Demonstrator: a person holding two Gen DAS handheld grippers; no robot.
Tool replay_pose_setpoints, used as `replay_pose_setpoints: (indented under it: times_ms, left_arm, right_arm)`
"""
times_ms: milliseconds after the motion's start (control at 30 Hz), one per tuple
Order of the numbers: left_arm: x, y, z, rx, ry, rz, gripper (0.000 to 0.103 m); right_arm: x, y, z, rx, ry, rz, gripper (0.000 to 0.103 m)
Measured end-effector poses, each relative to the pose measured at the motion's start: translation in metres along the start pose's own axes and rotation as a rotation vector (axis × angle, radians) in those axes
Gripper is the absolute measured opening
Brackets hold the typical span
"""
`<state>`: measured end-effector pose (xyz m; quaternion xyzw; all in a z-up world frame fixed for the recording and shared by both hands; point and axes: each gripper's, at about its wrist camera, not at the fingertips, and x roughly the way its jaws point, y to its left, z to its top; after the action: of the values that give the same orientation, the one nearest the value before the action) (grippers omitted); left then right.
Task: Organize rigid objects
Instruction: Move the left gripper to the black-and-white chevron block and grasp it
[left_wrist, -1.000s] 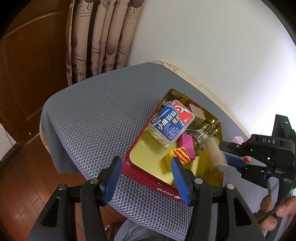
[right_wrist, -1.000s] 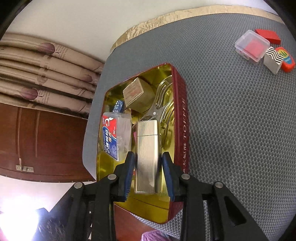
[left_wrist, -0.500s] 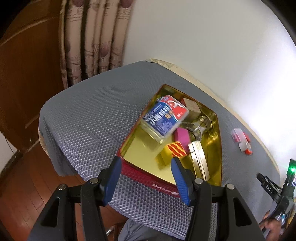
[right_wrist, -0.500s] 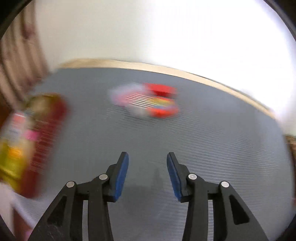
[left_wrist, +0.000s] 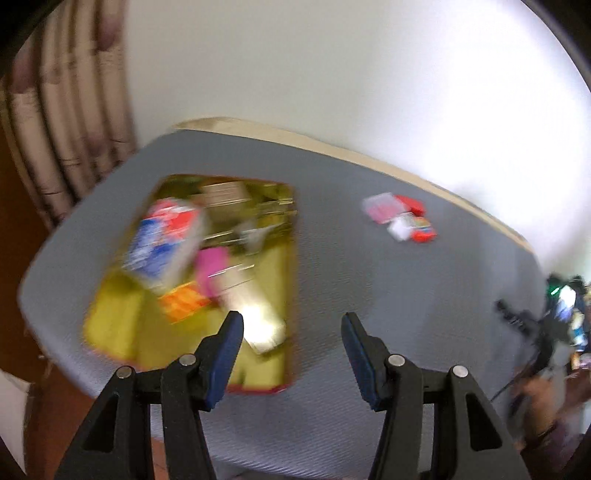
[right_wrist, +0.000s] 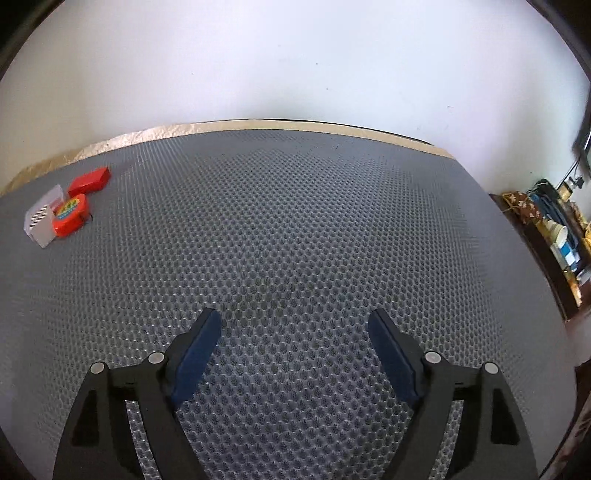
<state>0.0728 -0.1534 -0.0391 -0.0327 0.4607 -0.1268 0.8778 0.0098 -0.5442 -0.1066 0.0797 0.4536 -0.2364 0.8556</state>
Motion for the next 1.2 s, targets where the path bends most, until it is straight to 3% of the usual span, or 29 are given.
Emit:
replay_pose_setpoints:
  times_ms: [167, 433, 567, 700, 833, 1000, 1167, 1200]
  left_arm:
    - [0.052, -0.053, 0.049, -0.073, 0.125, -0.140, 0.056]
    - [0.151, -0.120, 0.103, -0.180, 0.250, -0.069, 0.056]
    - [0.181, -0.124, 0.109, -0.235, 0.299, -0.028, 0.056]
    - [0.193, -0.121, 0.114, -0.306, 0.276, -0.010, 0.056]
    - [0.203, -0.130, 0.119, -0.307, 0.292, -0.025, 0.056]
    - [0.219, -0.141, 0.121, -0.304, 0.304, 0.007, 0.056]
    - [0.232, -0.128, 0.115, -0.372, 0.338, 0.008, 0.056]
    - [0.233, -0.126, 0.112, -0.389, 0.335, -0.009, 0.045]
  right_arm:
    - [-0.001, 0.001, -0.002, -0.010, 0.002, 0.061, 0.082]
    - [-0.006, 0.005, -0.011, -0.046, -0.013, 0.163, 0.082]
    - [-0.001, -0.005, -0.009, -0.040, -0.020, 0.207, 0.082]
    - [-0.003, -0.003, -0.009, -0.043, -0.024, 0.239, 0.082]
    - [-0.003, -0.003, -0.008, -0.045, -0.023, 0.252, 0.082]
    - [-0.003, -0.003, -0.007, -0.048, -0.025, 0.261, 0.082]
    - [-0.004, -0.005, -0.007, -0.046, -0.024, 0.263, 0.082]
    - [-0.004, -0.005, -0.007, -0.046, -0.023, 0.263, 0.082]
